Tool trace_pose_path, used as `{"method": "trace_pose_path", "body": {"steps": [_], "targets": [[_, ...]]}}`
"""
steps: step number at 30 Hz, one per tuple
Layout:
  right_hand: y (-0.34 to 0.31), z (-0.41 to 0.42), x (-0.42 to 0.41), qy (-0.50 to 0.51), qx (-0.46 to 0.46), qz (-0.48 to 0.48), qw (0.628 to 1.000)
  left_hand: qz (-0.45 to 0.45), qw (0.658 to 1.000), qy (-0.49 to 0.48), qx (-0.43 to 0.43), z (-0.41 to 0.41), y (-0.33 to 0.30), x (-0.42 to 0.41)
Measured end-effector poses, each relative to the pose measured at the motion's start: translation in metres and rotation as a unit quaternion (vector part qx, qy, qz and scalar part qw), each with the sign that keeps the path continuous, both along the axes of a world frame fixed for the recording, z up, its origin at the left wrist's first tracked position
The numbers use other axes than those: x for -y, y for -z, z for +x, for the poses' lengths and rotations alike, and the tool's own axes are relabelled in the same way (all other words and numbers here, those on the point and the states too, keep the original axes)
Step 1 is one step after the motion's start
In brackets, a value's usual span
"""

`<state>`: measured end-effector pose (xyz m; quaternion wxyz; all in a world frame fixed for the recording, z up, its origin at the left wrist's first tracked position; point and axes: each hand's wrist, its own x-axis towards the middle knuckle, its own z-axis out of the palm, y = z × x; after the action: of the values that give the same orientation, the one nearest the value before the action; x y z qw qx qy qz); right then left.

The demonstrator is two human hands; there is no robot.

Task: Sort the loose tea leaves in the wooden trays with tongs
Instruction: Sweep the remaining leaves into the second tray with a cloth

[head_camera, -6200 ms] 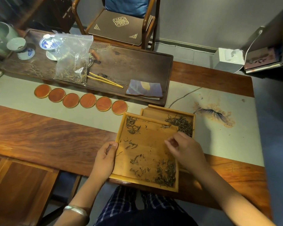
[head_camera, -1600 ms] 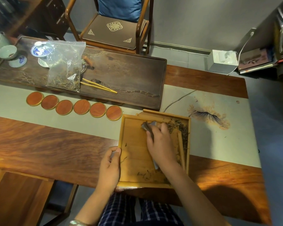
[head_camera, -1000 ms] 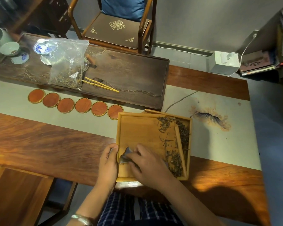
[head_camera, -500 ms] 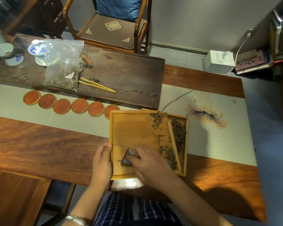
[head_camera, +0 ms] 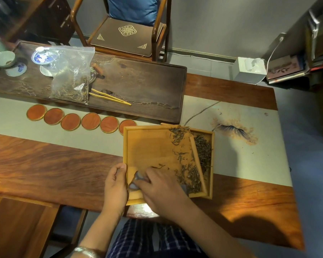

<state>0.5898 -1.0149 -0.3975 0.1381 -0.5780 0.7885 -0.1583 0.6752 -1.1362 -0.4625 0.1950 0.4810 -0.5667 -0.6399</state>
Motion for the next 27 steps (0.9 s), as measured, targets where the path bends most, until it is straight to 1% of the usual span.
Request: {"method": "trace_pose_path", "body": {"steps": [3, 6, 11, 13, 15, 18, 20, 24, 27], "targets": [[0.005, 0.004, -0.005, -0.019, 0.036, -0.002, 0.999, -0.012, 1.000, 0.007, 0.013, 0.003, 0.000, 0.001], [0.009, -0.002, -0.014, -0.058, 0.065, 0.016, 0.996, -0.016, 0.999, 0.010, 0.034, 0.008, 0.000, 0.000], [0.011, -0.024, -0.040, -0.092, 0.075, 0.073, 0.990, -0.024, 0.998, 0.025, 0.056, 0.015, 0.000, 0.004], [0.008, -0.034, -0.049, -0.101, 0.082, 0.079, 0.988, -0.032, 0.997, 0.041, 0.060, 0.015, -0.002, 0.005], [0.002, -0.041, -0.053, -0.084, 0.096, 0.068, 0.990, -0.034, 0.997, 0.043, 0.060, 0.013, -0.004, 0.004], [-0.007, -0.044, -0.039, -0.055, 0.103, 0.023, 0.993, -0.031, 0.998, 0.033, 0.053, 0.008, -0.007, 0.002], [-0.012, -0.038, -0.020, -0.072, 0.092, 0.010, 0.993, -0.029, 0.998, 0.026, 0.042, 0.005, -0.009, 0.001], [-0.012, -0.023, 0.008, -0.127, 0.068, 0.019, 0.989, -0.032, 0.999, 0.028, 0.012, 0.001, -0.013, 0.000], [-0.009, -0.020, 0.006, -0.128, 0.071, 0.013, 0.989, -0.035, 0.999, 0.018, 0.006, -0.001, -0.013, 0.002]]}}
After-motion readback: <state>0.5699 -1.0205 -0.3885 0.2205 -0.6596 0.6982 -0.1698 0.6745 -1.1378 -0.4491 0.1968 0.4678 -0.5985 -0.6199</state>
